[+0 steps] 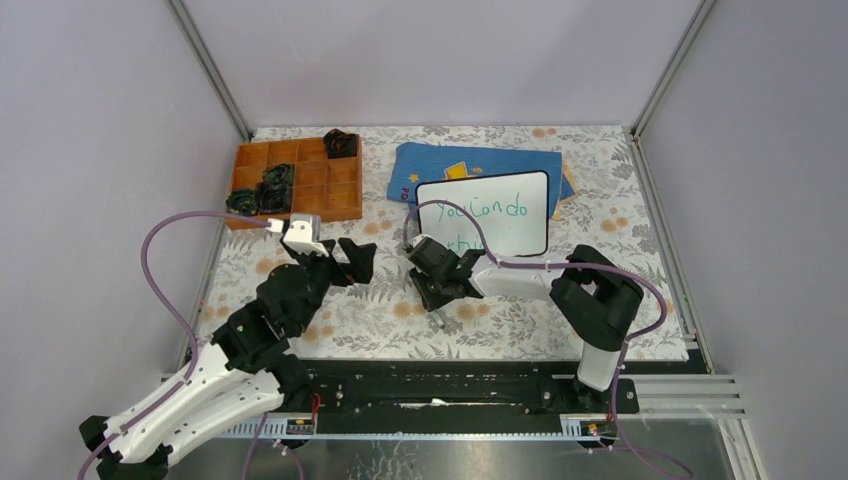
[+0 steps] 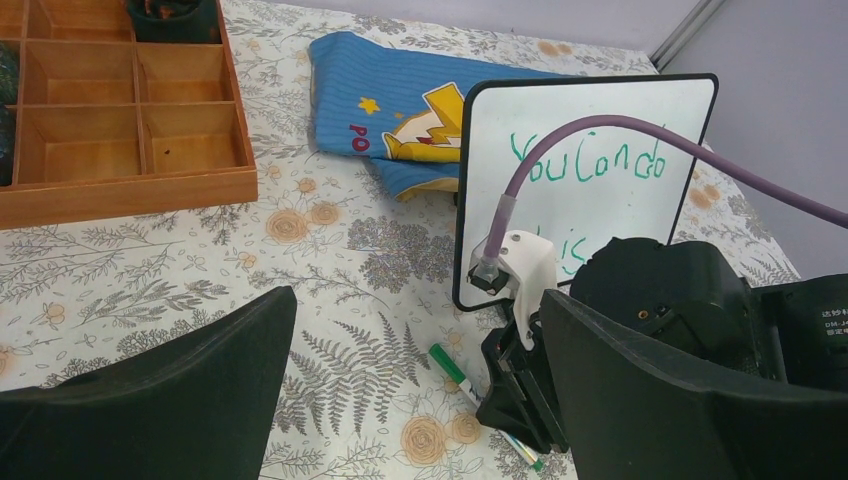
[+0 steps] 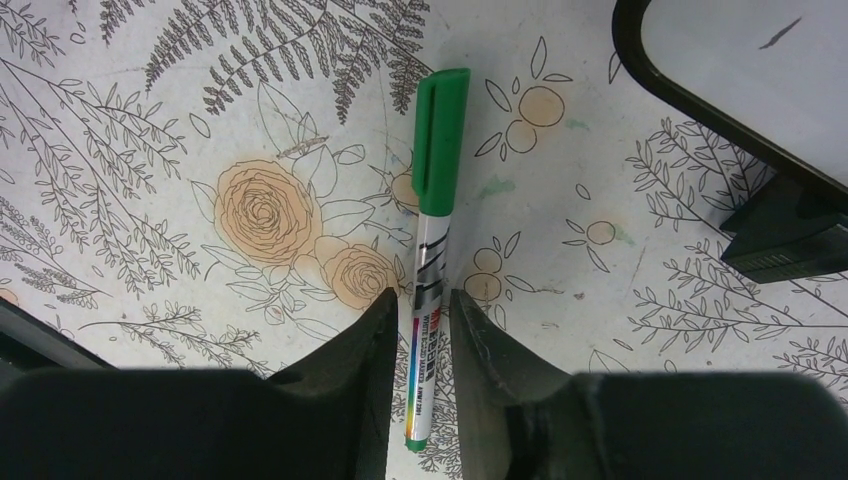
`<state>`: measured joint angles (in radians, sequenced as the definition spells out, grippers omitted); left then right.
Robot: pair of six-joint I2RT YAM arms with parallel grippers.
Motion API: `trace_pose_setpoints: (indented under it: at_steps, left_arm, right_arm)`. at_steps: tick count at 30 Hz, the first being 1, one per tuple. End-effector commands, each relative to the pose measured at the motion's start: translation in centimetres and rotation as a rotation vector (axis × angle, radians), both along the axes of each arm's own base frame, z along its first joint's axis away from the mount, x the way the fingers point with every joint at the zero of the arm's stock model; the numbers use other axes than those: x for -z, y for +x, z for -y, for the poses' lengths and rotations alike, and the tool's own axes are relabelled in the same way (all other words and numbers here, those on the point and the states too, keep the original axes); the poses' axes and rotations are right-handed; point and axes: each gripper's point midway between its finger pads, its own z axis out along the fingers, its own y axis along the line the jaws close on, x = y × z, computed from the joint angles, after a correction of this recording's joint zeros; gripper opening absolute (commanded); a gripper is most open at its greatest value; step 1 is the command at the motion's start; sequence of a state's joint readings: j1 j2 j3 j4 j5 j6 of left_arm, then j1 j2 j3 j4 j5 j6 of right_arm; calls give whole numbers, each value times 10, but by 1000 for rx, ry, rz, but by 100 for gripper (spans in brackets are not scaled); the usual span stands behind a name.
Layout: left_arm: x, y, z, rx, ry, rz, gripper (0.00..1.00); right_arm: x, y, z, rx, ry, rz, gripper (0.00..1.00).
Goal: Write a sentence on the whiteboard
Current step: Place the whiteboard marker at the center of the board, then reset both arms
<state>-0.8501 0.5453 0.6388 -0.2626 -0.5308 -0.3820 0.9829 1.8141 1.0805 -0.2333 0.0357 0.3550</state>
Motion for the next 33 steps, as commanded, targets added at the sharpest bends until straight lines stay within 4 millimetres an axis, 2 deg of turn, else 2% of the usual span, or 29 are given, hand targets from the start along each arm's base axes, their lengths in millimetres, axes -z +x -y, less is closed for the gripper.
trace_pose_setpoints:
  at_steps: [1,6,10,18,23,27,30,31,32,33]
  left_arm:
    - [-2,1,0,-3,-8,12,99]
    - [-2,1,0,-1,-7,11,99]
    - [-3,1,0,-6,-13,12,99]
    - [-2,4,-1,-32,-28,-1,99]
    - [-2,5,1,-39,-54,-14,99]
    - [-5,9,-1,-101,-138,-29,99]
    - [-1,15,-8,-194,-189,-66,99]
    - [0,17,-9,-217,-189,-85,99]
    - [3,19,-9,-240,-188,-107,99]
    - [5,20,-9,-257,-180,-126,99]
  right_arm:
    - [5,-1,10,21,-13,-7,32]
    - [1,-2,8,16,6,-7,36]
    - [-18,0,4,15,51,19,42]
    - [-87,10,-2,19,164,130,60]
    - [-137,18,6,46,258,254,69]
    - [-186,36,28,174,354,443,73]
    - [-230,53,66,392,440,626,76]
    - [-245,56,77,443,492,687,81]
    - [-260,56,89,484,545,742,96]
    - [-274,55,98,492,585,802,99]
